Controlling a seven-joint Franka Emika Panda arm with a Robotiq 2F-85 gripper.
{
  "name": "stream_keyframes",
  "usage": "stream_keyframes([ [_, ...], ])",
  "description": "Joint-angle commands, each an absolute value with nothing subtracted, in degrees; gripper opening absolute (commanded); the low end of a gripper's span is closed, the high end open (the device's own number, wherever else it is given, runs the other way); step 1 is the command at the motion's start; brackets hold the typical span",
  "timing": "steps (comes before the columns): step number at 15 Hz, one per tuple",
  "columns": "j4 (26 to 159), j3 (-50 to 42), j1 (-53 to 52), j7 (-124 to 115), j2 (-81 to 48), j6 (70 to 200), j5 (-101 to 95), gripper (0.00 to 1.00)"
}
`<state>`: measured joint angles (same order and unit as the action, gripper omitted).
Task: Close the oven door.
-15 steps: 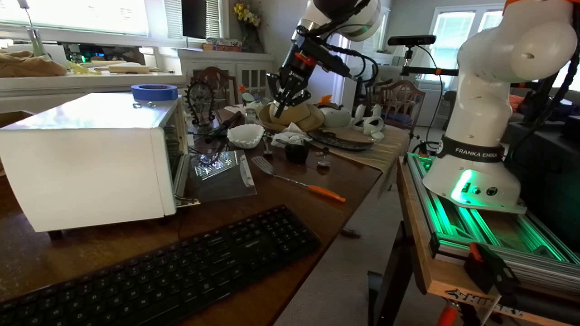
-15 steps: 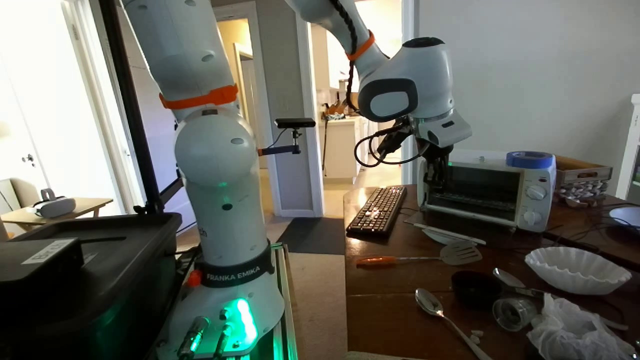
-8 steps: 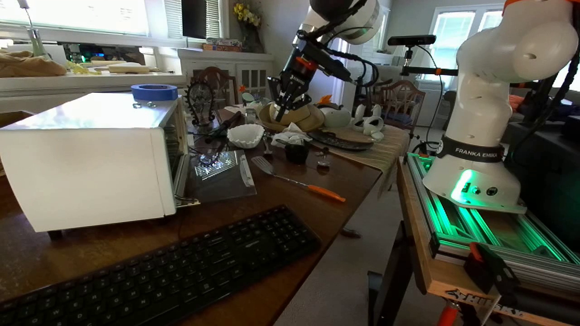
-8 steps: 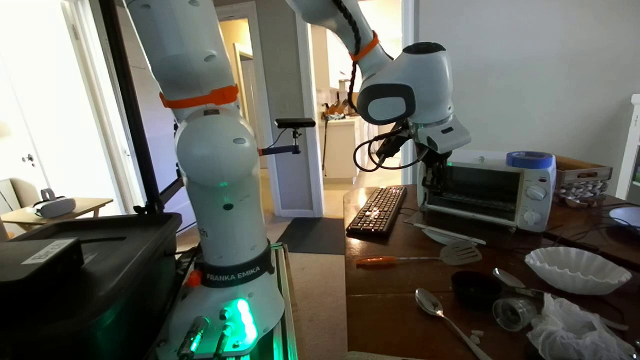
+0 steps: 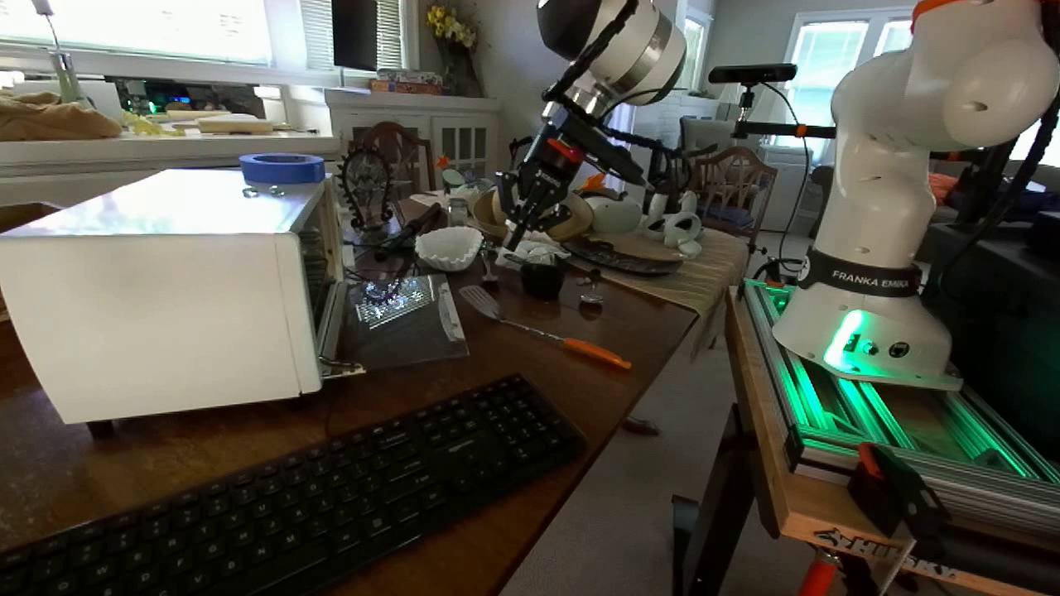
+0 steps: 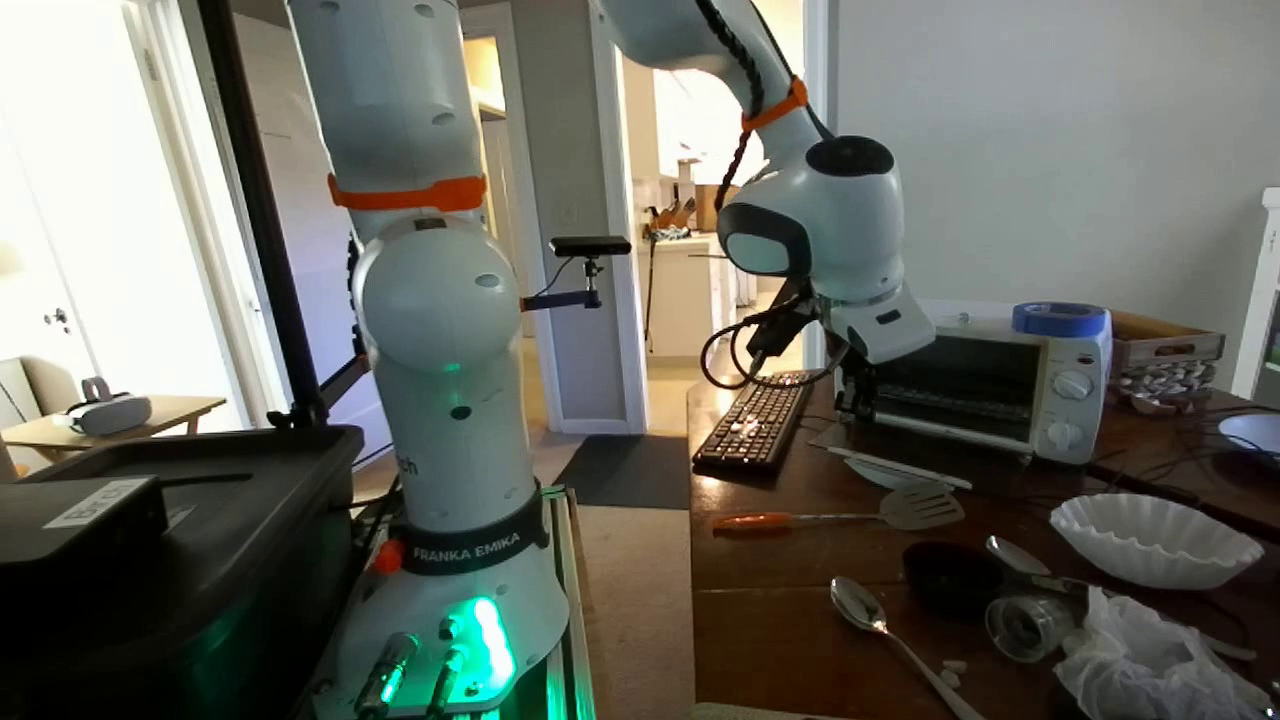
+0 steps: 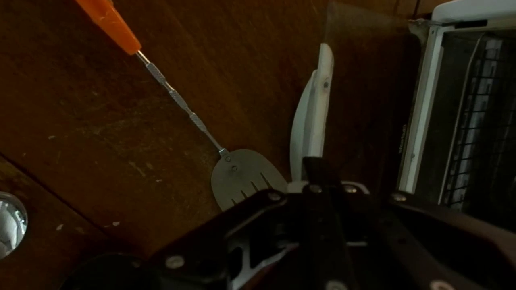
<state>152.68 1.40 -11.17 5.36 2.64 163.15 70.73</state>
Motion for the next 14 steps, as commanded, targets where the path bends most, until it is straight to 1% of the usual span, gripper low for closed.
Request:
stream_keyframes([
  [1,148.56,1.16,-11.27,16.80,-3.83,164.46,82.02,0.00],
  [5,143.87,1.08,-10.35,25.50,-10.64,163.77,90.07,0.00],
  [10,137.89,1.54,-10.59,30.48,-18.41,163.43,95.64,0.00],
  [11,141.18,1.26,-10.52,27.61,-14.52,163.16,92.38,0.00],
  [14,140.39,1.23,-10.53,27.88,-15.71,163.16,92.56,0.01],
])
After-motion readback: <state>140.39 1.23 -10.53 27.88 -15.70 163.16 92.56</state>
